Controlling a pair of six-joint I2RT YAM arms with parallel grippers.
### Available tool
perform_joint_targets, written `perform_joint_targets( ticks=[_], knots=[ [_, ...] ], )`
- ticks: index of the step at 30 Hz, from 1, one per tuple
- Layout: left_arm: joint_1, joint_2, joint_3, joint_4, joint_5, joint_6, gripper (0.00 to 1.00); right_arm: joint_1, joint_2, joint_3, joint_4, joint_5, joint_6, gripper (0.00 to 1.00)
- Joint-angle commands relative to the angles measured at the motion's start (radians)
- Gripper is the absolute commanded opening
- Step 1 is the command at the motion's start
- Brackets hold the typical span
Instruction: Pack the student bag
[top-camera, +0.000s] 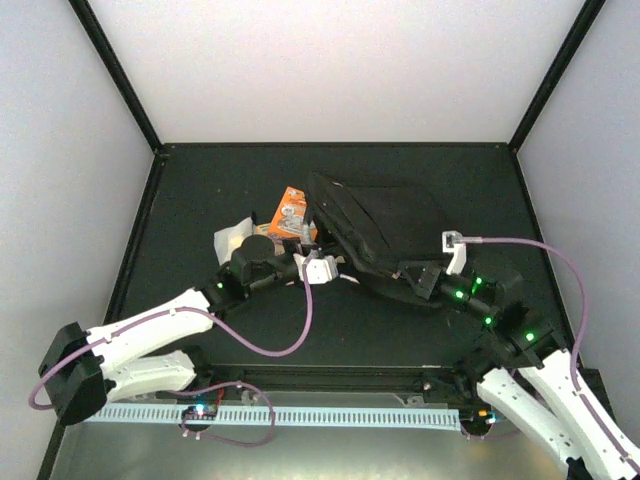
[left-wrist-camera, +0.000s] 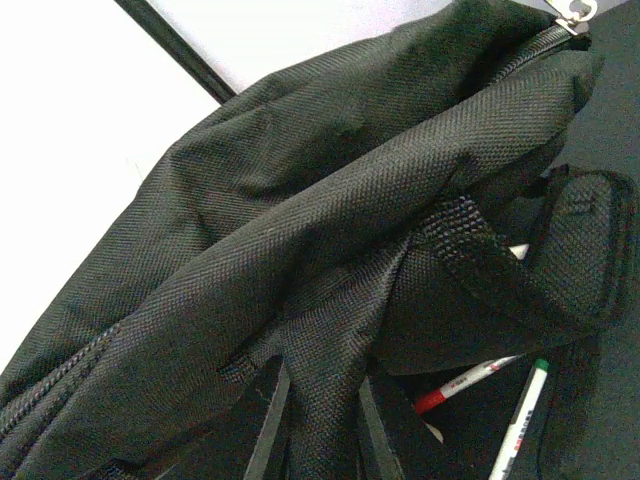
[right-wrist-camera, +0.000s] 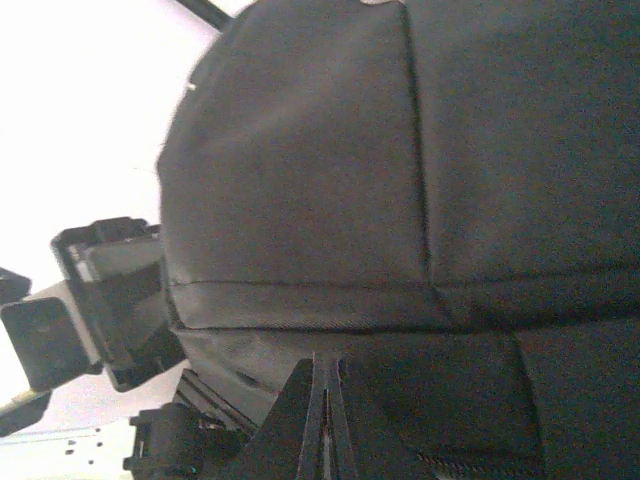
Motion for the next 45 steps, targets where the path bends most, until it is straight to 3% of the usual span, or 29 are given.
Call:
perform_joint_targets(
  ticks=[1, 7, 33, 41, 45],
  knots=[
    [-0.004, 0.012, 0.056, 0.026, 0.054, -0.013, 0.02, 0.0, 0.012, -0.015, 0.2, -0.099, -0.023, 0.02],
    [-0.005, 0.027, 0.064, 0.048, 0.083, -0.014, 0.01, 0.002, 0.07, 0.024, 0.312, -0.106, -0.033, 0.02],
    [-0.095, 0.139, 0.279, -0.031, 0.058, -0.014, 0.01, 0.077, 0.355, 0.341, 0.353, 0.082, -0.23, 0.02],
    [-0.109, 0.169, 0.335, -0.108, -0.146, -0.066, 0.01, 0.078, 0.288, 0.389, 0.304, 0.258, -0.331, 0.02],
    [-0.108, 0.198, 0.37, -0.164, -0.179, -0.096, 0.01, 0.078, 0.275, 0.389, 0.321, 0.253, -0.348, 0.02]
  ],
)
